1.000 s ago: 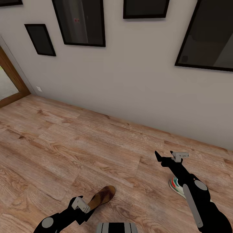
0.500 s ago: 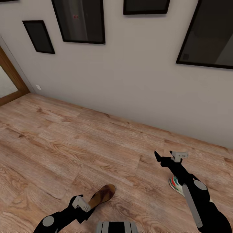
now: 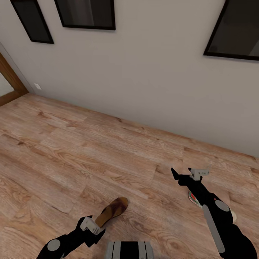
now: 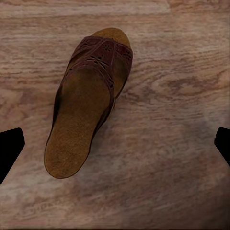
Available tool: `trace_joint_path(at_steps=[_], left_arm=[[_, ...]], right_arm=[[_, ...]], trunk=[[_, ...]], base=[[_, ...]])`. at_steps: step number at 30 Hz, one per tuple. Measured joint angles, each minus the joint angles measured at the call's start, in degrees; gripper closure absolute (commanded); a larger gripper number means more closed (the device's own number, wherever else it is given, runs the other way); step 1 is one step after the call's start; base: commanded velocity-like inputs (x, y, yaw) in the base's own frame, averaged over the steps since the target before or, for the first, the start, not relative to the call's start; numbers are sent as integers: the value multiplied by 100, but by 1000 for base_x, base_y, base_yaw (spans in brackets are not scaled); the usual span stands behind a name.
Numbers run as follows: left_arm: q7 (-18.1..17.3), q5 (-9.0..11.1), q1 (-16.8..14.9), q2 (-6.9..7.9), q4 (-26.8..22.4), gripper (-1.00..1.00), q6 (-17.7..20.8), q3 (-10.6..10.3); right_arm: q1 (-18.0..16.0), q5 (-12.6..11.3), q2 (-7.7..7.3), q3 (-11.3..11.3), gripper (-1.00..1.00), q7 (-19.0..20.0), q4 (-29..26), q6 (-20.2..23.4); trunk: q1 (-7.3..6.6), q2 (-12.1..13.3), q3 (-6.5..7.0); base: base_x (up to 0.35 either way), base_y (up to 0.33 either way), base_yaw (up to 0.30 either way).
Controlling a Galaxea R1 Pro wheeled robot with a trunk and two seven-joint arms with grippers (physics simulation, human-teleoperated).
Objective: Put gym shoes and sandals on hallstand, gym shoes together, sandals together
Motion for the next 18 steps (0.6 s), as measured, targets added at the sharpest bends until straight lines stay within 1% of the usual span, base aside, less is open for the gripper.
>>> trace_joint_path(at_steps=[8,13,18], left_arm=[[-3,-3,-276,12,-10,-100,19,10],[-7,-2,-409,12,-11,-100,35,11],[-8,-3,-453,13,-11,-100,45,12]], right_arm=[[-2,0,1,-6,-100,0,0,0],[0,-1,0,-7,-100,0,0,0],[0,0,0,-7,-100,0,0,0]], trunk=[[21,-11,-231],[20,-11,-238],[33,-18,-375]], base=[[0,0,0],[0,0,0],[0,0,0]])
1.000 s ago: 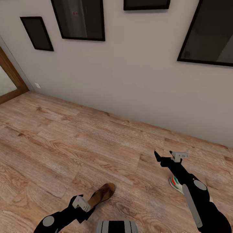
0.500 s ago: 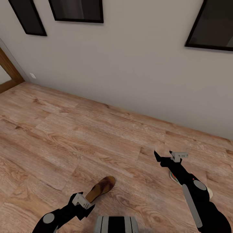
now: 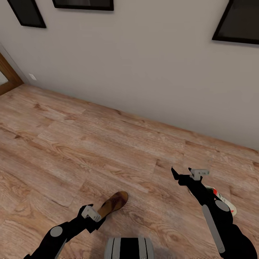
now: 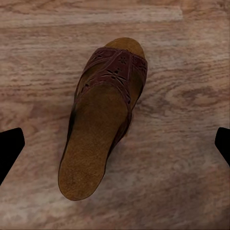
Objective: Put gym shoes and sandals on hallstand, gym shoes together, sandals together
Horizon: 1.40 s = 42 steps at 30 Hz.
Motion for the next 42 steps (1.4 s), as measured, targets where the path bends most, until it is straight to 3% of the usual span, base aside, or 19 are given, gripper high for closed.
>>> trace_joint_path(at_steps=[6,10,14,19,32,42], left_arm=[[4,-7,-66,20,-7,-100,5,0],[1,-6,-159,135,-8,-100,15,0],[0,-7,-199,210,-9,-100,23,1],[0,-7,-218,236,-11,-100,25,0],[0,-9,-372,239,-18,-100,36,0],[8,-8,-380,237,-18,-100,37,-3]], right_arm=[[0,0,0,0,-100,0,0,0],[0,0,0,0,-100,0,0,0],[0,-1,0,0,-100,0,0,0],[-2,-1,0,-11,-100,0,-6,0],[0,0,0,-18,-100,1,-16,0],[0,-1,0,-21,-100,6,-30,0]], trunk=[[15,-8,-182],[26,-13,-301],[26,-14,-315],[26,-14,-320],[59,-31,-698],[59,-31,-726]], base=[[0,0,0],[0,0,0],[0,0,0],[0,0,0],[0,0,0],[0,0,0]])
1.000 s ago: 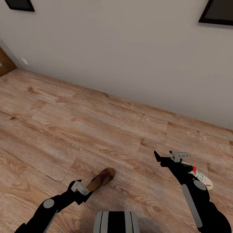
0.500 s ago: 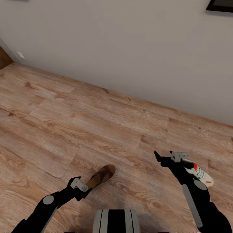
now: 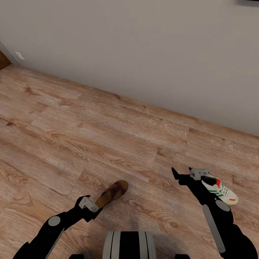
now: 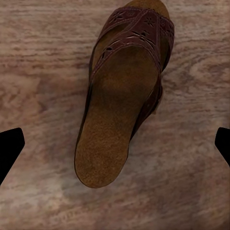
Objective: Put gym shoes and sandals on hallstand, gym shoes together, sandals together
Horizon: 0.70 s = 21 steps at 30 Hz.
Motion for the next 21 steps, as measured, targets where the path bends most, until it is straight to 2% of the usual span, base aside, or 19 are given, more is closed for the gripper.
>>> trace_joint_path(at_steps=[21], left_arm=[[-1,9,-79,-8,5,-100,0,-14]], right_arm=[[0,1,-3,-23,-100,24,-163,0]], trunk=[[0,0,-1]], base=[[0,0,0]])
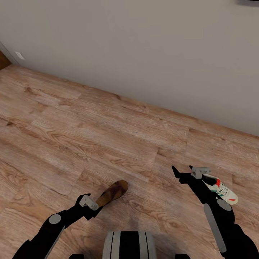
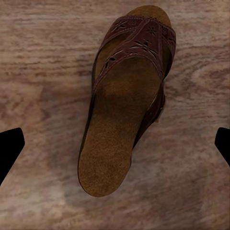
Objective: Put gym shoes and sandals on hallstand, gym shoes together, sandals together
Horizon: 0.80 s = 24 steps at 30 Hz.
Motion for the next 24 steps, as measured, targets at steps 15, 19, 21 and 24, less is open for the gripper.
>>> trace_joint_path(at_steps=[15,19,21,24], left_arm=[[1,0,7,-9,2,-100,0,-12],[1,0,8,-9,1,-100,0,-10],[1,0,8,-9,2,-100,0,-10],[1,0,8,-9,3,-100,0,-9]], right_arm=[[-8,-24,3,0,-100,-26,-1,898],[-8,-37,3,-1,-100,-30,-1,1874],[-10,-40,3,-1,-100,-31,-1,2053],[-24,-42,3,-1,-100,-27,-2,2236]], trunk=[[0,0,0],[0,0,0],[0,0,0],[0,0,0]], base=[[0,0,0],[0,0,0],[0,0,0],[0,0,0]])
